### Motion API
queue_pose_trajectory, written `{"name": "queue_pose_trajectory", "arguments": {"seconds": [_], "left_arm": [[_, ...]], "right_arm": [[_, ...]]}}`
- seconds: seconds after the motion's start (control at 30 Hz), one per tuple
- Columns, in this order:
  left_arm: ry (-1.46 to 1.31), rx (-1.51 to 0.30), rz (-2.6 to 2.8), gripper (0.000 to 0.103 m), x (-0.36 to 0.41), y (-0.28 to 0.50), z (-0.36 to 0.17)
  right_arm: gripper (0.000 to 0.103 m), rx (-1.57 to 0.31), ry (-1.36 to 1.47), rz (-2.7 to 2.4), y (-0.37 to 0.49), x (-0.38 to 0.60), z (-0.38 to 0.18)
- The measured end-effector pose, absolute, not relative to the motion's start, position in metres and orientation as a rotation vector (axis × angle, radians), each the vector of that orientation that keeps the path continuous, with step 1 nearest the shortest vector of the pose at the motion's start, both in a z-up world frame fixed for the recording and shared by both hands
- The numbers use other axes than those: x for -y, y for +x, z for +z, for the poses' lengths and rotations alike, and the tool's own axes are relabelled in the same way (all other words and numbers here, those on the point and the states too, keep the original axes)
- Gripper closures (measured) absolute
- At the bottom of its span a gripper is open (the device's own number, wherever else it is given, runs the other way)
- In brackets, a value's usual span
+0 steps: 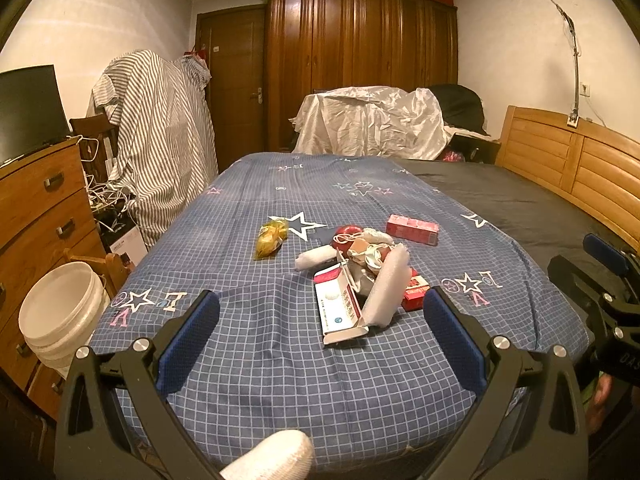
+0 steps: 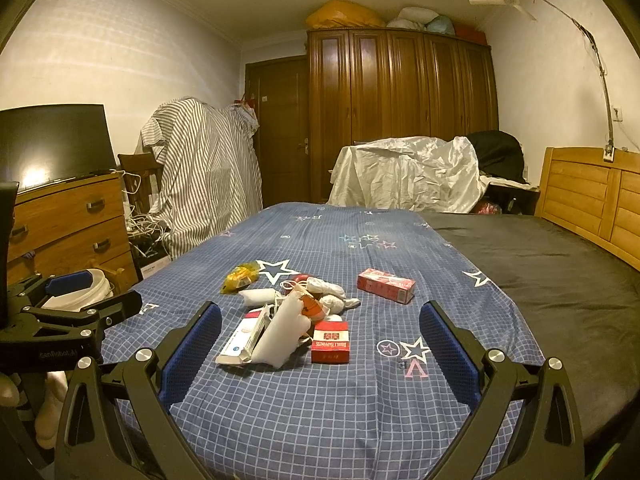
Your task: Collect trash
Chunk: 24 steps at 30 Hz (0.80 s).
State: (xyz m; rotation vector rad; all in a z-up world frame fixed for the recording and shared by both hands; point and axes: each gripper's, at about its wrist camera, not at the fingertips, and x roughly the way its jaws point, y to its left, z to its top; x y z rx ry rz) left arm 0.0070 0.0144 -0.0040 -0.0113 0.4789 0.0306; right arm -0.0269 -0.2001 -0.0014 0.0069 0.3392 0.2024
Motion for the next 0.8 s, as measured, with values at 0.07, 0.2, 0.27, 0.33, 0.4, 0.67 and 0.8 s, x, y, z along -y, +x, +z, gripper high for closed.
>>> {"name": "queue_pose_trajectory", "arguments": {"seconds": [0.07, 0.2, 0.27, 0.33, 0.4, 0.67, 0.8], "left_arm": [[-0.012, -0.479, 0.031, 0.005, -0.0144, 0.0069, -0.0041], [-0.011, -0.479, 0.031, 0.005, -0.0149, 0.0067, -0.0040], [-0.013, -0.482, 0.029, 0.005, -0.0153, 0.0075, -0.0040], [-0.012, -0.481, 0.030, 0.005, -0.0151, 0.0070, -0.0042], [-0.011, -0.480, 0.029, 0.005, -0.0152, 0.0072, -0.0042], [-0.011, -0.485, 0.030, 0.005, -0.0154, 0.0072, -0.0052], [-0.013, -0.486, 0.032, 0.005, -0.0165, 0.0073, -0.0053]], "right_arm": [[0.004, -0.339, 0.008, 0.203, -0.0272, 0.1999, -0.0015], [0.004, -0.341, 0.007, 0.202, -0.0274, 0.1996, -0.0018], [0.004, -0.343, 0.007, 0.204, -0.0272, 0.1996, -0.0022], [0.004, -0.345, 0.008, 0.207, -0.0260, 0.1999, -0.0034], [0.004, -0.346, 0.007, 0.208, -0.0258, 0.1995, -0.0038], [0.004, -0.346, 0.006, 0.209, -0.0260, 0.1993, -0.0042], [0.004, -0.350, 0.007, 0.214, -0.0255, 0.1981, -0.0044]]}}
